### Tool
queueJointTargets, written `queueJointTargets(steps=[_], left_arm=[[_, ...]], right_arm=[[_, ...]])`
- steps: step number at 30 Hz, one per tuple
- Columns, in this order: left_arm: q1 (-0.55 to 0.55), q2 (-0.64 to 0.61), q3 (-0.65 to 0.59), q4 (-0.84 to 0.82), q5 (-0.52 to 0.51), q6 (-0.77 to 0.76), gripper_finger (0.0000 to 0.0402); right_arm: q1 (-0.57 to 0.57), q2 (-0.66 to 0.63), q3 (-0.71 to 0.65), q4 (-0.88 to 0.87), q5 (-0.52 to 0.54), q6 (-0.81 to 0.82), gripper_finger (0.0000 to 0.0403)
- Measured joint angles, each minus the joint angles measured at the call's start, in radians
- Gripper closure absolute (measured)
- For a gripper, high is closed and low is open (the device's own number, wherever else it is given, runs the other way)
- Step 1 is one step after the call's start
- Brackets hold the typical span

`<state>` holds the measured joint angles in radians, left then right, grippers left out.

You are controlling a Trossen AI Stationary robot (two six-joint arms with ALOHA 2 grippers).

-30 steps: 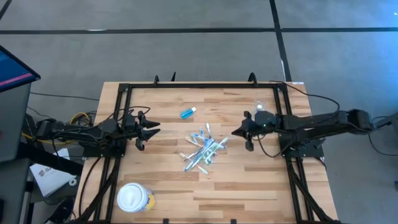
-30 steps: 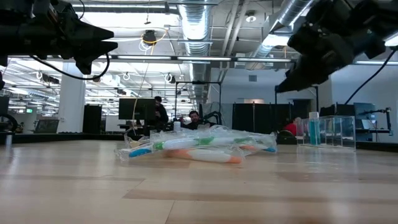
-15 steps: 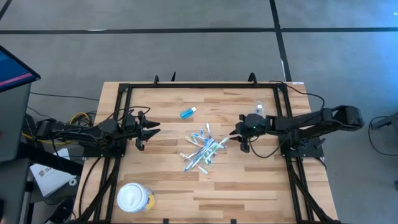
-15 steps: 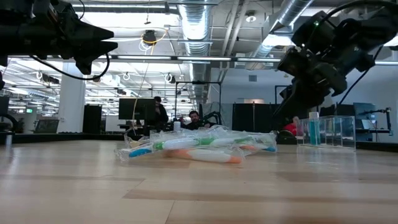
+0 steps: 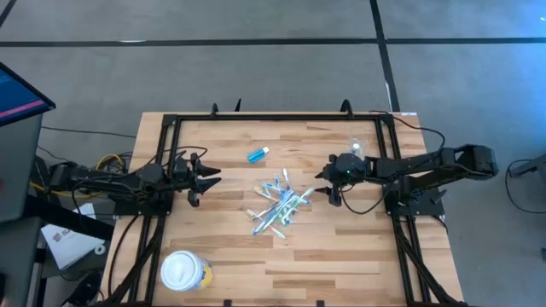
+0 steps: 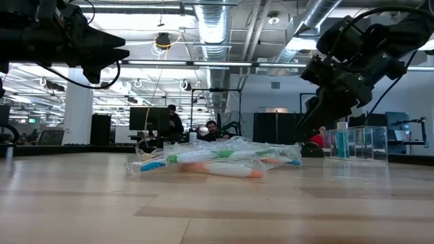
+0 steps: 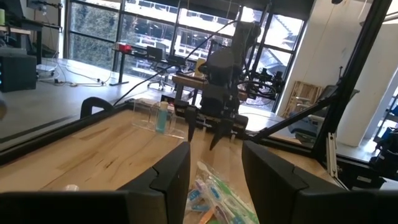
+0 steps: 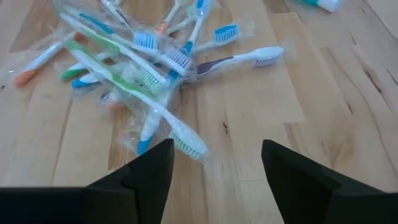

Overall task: Pick & Place toothbrushing station
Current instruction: Put the green toothbrush into the transparent organizer

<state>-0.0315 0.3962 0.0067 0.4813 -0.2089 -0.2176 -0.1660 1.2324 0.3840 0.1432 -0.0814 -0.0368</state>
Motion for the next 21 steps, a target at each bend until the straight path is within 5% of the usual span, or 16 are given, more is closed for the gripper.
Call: queueJointTargets(steps=[11,21], left_arm=[[0.0,-0.001,0.0,0.007,0.0,0.0,0.0262],[0.0,0.0,0.0,0.009,0.0,0.0,0.0262]], right_arm=[[0.002,0.004,0.0,-0.004,-0.023,0.0,0.0189],[-0.008,0.186,0.001,0.126,-0.026,-0.022,0.0192]])
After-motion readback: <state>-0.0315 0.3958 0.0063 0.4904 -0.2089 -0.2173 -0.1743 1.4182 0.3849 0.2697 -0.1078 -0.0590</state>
